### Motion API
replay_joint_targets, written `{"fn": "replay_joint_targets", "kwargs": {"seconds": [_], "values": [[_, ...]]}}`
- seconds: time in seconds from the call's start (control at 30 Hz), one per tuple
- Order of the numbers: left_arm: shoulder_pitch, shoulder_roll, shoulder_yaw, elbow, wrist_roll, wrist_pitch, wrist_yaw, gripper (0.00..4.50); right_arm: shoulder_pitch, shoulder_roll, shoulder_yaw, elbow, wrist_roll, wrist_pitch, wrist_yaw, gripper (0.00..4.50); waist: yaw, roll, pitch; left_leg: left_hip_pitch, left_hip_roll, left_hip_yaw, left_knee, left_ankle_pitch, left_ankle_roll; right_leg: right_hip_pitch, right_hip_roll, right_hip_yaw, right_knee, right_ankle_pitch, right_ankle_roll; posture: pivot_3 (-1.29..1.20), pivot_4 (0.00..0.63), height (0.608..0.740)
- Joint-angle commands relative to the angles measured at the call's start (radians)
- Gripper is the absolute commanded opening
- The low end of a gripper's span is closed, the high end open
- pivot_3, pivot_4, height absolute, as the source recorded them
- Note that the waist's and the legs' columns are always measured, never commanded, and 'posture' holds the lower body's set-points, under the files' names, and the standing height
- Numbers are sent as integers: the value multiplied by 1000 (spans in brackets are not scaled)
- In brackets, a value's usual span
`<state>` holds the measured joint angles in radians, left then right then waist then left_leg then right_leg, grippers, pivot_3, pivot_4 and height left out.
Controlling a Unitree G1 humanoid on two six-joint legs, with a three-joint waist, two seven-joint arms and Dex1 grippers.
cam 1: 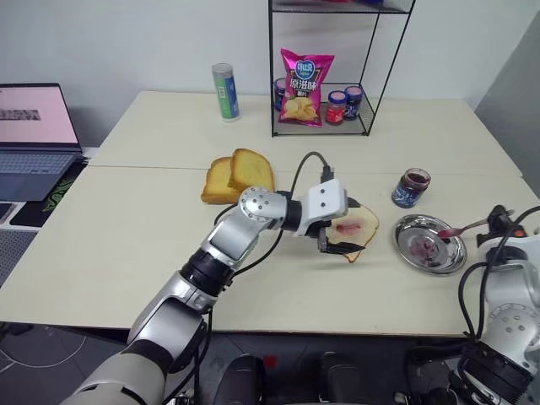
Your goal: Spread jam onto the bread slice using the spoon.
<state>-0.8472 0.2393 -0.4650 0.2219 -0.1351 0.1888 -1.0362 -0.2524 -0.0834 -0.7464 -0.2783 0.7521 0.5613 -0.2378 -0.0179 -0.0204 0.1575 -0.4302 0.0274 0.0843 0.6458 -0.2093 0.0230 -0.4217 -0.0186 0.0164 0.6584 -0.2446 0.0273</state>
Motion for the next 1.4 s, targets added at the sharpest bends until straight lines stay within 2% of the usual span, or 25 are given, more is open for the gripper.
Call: {"fn": "replay_joint_targets", "kwargs": {"seconds": [0.03, 0.17, 0.27, 0.37, 0.63, 0.83, 0.97, 1.0, 1.1, 1.17, 1.27, 1.4], "values": [[-15, -18, 18, 14, 12, -39, -8, 4500, 2, 0, -9, 42, 29, -66, 27, 36, -2, 0, 0, 0, 0, 0, 0, 0, 0, 0, 0, 0, 0, 0, 0, 0, 150, 740], [0, -16, 10, 7, 27, -37, -14, 4500, 23, 1, 14, 113, 17, -112, 69, 36, -9, 0, 0, 0, 1, -1, -1, 0, 0, 0, 0, -1, 0, 0, 0, 0, 150, 740], [16, -4, 17, -12, 31, -18, -15, 4500, 42, 3, 30, 147, 14, -141, 98, 579, -11, 0, 0, 0, 1, -1, 0, 0, 0, 0, 0, -1, 0, 0, 0, 0, 150, 740], [26, 3, 25, -25, 32, -6, -15, 4500, 58, -19, 38, 160, 14, -147, 109, 1413, -11, 0, 0, 0, 1, -1, 0, 0, 0, 0, 0, 0, 1, 0, 0, 0, 150, 740], [25, 4, 40, -30, 31, 12, -2, 4500, 80, -83, 70, 151, -10, -150, 124, 3229, -11, 0, 0, 0, 1, -1, 0, 0, 0, 0, 0, 0, 0, 0, 0, 0, 150, 740], [41, 34, 57, -53, 32, 27, -3, 4500, 141, -182, 165, 72, -126, -131, 141, 4473, -11, 0, 0, 0, 1, -1, 0, 0, 0, 0, 0, 0, 0, 0, 0, 0, 150, 740], [63, 79, 88, -80, 30, 43, 3, 4500, 206, -282, 207, 20, -288, -113, 87, 4473, -11, 1, 0, 0, 1, -1, 0, 0, 0, 0, 0, -1, 0, 0, 0, 0, 150, 740], [82, 116, 125, -103, 8, 73, -2, 4500, 227, -334, 222, -28, -335, -105, 102, 4473, -11, 1, 0, 0, 1, -1, 0, 0, 0, 0, 0, 0, 0, 0, 0, 0, 150, 740], [141, 213, 219, -171, -60, 172, -17, 4500, 253, -446, 287, -160, -346, -71, 213, 4473, -20, 4, 1, 0, 1, 0, 0, 0, 0, -1, -1, 1, 1, 0, 0, 0, 150, 740], [172, 247, 240, -209, -81, 205, -21, 4500, 259, -472, 312, -195, -317, -43, 269, 4473, -24, 3, 1, 1, 3, 0, 0, 0, 0, -1, 0, 0, 2, 0, 0, 0, 150, 740], [241, 327, 320, -275, -139, 284, -36, 4500, 302, -587, 381, -302, -185, 70, 485, 4473, -15, 2, 1, 4, 4, -2, -1, 0, 0, 2, 1, -2, 2, -1, -1, 0, 150, 740], [327, 427, 363, -333, -170, 329, -67, 4500, 384, -699, 366, -406, 21, 223, 671, 4473, -6, 0, 1, 2, 2, -2, -1, 0, 0, 1, -1, -2, 1, -1, -1, 0, 150, 740]]}}
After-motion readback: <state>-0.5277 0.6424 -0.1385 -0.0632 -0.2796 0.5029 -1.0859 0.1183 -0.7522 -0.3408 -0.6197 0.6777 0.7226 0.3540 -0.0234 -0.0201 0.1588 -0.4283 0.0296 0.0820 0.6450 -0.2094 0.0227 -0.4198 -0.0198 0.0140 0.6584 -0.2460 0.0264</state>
